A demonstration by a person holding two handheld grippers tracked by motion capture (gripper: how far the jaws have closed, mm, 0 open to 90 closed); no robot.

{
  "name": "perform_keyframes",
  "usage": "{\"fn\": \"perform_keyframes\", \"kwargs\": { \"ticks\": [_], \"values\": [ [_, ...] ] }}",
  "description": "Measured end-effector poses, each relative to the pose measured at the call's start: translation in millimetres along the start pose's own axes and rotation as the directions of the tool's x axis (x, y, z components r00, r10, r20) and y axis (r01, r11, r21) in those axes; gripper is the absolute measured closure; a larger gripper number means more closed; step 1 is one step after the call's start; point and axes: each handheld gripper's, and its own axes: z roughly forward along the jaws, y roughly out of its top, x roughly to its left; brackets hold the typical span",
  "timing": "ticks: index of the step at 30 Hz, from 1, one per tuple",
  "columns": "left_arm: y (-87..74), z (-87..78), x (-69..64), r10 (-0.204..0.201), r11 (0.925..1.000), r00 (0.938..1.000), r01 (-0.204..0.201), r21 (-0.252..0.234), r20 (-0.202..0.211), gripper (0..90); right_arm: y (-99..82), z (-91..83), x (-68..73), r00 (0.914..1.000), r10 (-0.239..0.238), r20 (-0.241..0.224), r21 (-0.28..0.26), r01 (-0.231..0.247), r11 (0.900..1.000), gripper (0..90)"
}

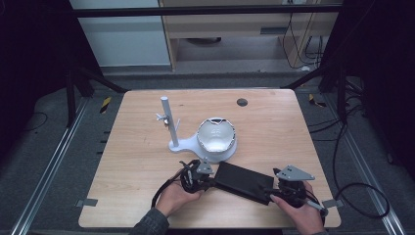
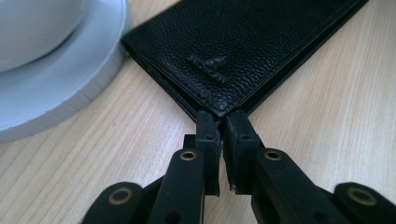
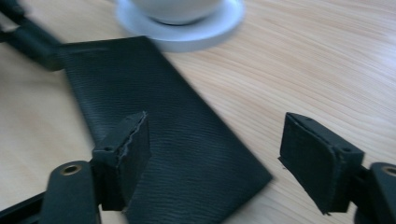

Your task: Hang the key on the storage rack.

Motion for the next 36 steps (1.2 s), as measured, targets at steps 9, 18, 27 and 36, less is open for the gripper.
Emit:
{"fn": "perform_keyframes", "kwargs": {
  "ticks": [9,18,27,36],
  "values": [
    [16.6,-0.2,6.8,-0.030,0.9977,0.9995,0.030,-0.060,0.006,84.3,17.8,7.3,28.2,0.9914,-0.102,-0.081,0.076,0.109,0.9912,17.9],
    [24.6,2.3,11.3,-0.035,0.9959,0.9992,0.037,-0.082,0.017,84.1,37.2,21.1,35.2,0.9741,-0.206,-0.094,0.197,0.221,0.9553,18.6],
    [24.1,-0.4,12.2,-0.044,0.9944,0.9989,0.045,-0.095,0.019,83.3,46.7,33.4,33.5,0.9646,-0.243,-0.103,0.264,0.262,0.9283,22.1],
    [25.0,-0.2,12.0,-0.054,0.9927,0.9984,0.056,-0.107,0.019,82.3,54.4,44.7,35.1,0.9525,-0.282,-0.115,0.316,0.304,0.8986,30.3]
  ]
}}
